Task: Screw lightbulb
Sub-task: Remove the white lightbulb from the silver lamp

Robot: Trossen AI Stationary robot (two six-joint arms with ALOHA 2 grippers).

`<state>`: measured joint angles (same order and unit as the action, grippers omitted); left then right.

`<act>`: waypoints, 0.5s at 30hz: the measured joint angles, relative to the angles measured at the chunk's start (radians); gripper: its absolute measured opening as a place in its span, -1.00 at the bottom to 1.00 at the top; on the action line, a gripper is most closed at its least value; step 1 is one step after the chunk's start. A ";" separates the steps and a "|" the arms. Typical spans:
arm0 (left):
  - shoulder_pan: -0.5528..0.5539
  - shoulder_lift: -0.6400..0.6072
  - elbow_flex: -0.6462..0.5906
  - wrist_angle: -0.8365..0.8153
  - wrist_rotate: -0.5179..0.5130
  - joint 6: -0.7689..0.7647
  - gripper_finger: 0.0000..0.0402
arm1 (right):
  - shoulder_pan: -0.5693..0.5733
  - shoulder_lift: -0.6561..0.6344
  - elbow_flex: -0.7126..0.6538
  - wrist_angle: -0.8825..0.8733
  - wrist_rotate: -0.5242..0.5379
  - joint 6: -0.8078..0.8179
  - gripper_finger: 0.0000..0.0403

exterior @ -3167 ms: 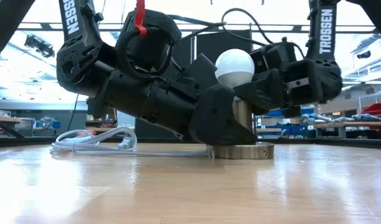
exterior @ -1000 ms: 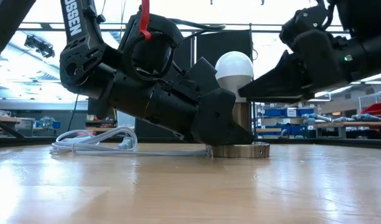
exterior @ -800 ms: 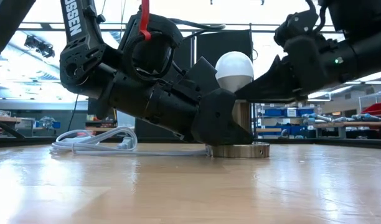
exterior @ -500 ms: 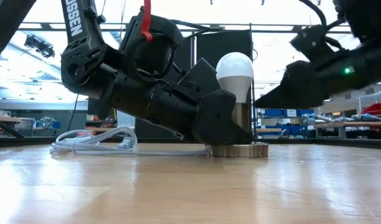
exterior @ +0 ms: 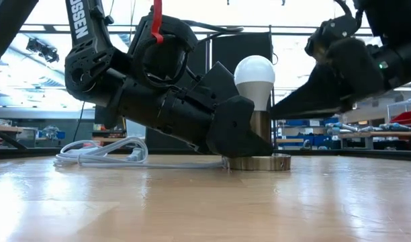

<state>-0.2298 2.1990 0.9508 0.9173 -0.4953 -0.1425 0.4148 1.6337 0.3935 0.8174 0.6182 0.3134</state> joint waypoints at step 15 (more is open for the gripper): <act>0.000 0.000 0.000 0.004 -0.001 0.000 -0.02 | -0.036 0.000 0.051 0.009 -0.028 -0.105 0.14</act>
<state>-0.2295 2.1990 0.9508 0.9211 -0.4967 -0.1425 0.3793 1.6337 0.4446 0.8263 0.5901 0.2089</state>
